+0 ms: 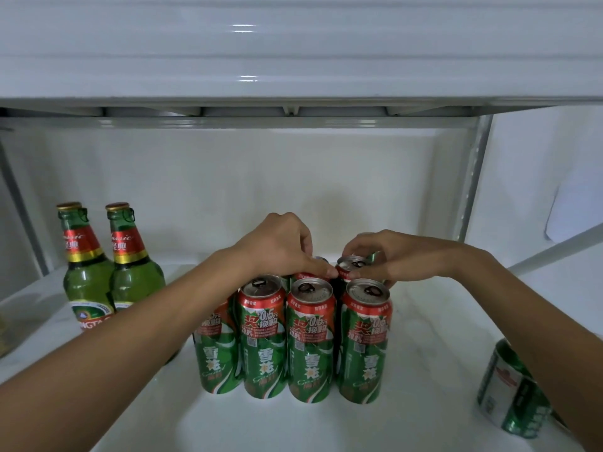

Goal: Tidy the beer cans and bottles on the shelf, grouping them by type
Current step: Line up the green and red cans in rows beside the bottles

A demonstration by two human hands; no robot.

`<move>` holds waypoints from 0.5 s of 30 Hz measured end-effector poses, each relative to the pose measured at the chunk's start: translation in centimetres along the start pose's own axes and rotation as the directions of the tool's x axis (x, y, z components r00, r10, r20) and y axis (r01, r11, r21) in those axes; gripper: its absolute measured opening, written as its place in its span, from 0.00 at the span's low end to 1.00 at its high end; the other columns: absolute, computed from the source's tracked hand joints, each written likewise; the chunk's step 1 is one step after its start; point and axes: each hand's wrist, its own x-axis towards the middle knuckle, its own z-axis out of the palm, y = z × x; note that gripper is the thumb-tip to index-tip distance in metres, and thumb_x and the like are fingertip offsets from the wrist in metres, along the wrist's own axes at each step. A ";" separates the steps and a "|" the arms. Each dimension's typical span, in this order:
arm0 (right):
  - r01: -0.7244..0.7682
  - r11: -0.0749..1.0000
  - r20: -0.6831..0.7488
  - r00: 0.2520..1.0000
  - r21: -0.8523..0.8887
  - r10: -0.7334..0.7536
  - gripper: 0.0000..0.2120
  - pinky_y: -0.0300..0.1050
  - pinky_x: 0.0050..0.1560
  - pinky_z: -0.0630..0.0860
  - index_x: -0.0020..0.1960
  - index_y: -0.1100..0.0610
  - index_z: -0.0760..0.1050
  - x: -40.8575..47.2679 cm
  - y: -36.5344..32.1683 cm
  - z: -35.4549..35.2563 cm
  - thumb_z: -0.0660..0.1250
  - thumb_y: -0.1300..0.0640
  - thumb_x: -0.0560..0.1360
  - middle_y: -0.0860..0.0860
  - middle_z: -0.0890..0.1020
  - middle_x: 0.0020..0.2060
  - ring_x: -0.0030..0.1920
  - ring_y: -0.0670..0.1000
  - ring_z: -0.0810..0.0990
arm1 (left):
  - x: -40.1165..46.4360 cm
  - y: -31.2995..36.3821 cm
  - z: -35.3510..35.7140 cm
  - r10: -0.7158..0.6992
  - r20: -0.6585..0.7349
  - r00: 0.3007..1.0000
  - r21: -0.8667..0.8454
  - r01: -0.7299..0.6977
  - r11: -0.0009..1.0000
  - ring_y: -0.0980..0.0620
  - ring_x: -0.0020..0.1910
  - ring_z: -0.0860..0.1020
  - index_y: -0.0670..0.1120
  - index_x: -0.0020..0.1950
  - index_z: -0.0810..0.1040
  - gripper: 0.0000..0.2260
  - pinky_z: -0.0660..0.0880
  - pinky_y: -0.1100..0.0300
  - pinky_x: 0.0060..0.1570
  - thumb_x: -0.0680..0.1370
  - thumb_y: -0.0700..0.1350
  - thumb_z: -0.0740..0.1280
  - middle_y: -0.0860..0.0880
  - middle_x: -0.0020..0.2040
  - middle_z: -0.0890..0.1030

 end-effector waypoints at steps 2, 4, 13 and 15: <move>-0.008 1.000 -0.005 1.000 0.017 0.008 0.21 0.50 0.52 0.86 0.66 0.46 0.76 -0.1 0.1 -0.1 0.69 0.38 0.77 0.45 0.82 0.60 0.55 0.48 0.85 | -0.2 -0.1 -0.4 -0.005 0.012 1.000 -0.033 0.006 0.999 0.61 0.31 0.81 0.46 0.41 0.85 0.20 0.80 0.60 0.38 0.67 0.63 0.80 0.52 0.37 0.86; -0.013 0.997 -0.049 0.999 0.078 0.017 0.18 0.45 0.48 0.86 0.64 0.47 0.78 -0.4 0.1 -0.4 0.66 0.39 0.79 0.45 0.85 0.55 0.51 0.46 0.86 | -0.2 -0.5 -1.0 -0.013 0.013 1.000 -0.097 0.014 0.995 0.57 0.31 0.84 0.45 0.42 0.85 0.17 0.84 0.57 0.39 0.74 0.59 0.76 0.49 0.38 0.87; -0.108 0.992 -0.405 0.912 -0.071 0.070 0.19 0.44 0.60 0.73 0.69 0.46 0.75 1.3 3.5 -2.6 0.72 0.51 0.78 0.50 0.77 0.67 0.64 0.52 0.77 | 3.4 -3.8 -3.6 0.077 0.188 0.979 0.128 -0.102 0.986 0.53 0.66 0.74 0.59 0.69 0.76 0.19 0.70 0.60 0.59 0.80 0.44 0.70 0.55 0.71 0.74; -0.169 0.981 -0.214 0.966 -0.100 0.144 0.32 0.45 0.67 0.68 0.78 0.46 0.64 1.6 4.0 -2.3 0.73 0.52 0.78 0.51 0.67 0.76 0.74 0.54 0.68 | 4.2 -4.0 -3.0 0.036 0.369 0.929 0.172 -0.106 0.979 0.50 0.74 0.68 0.61 0.77 0.68 0.28 0.68 0.57 0.66 0.80 0.43 0.70 0.53 0.77 0.67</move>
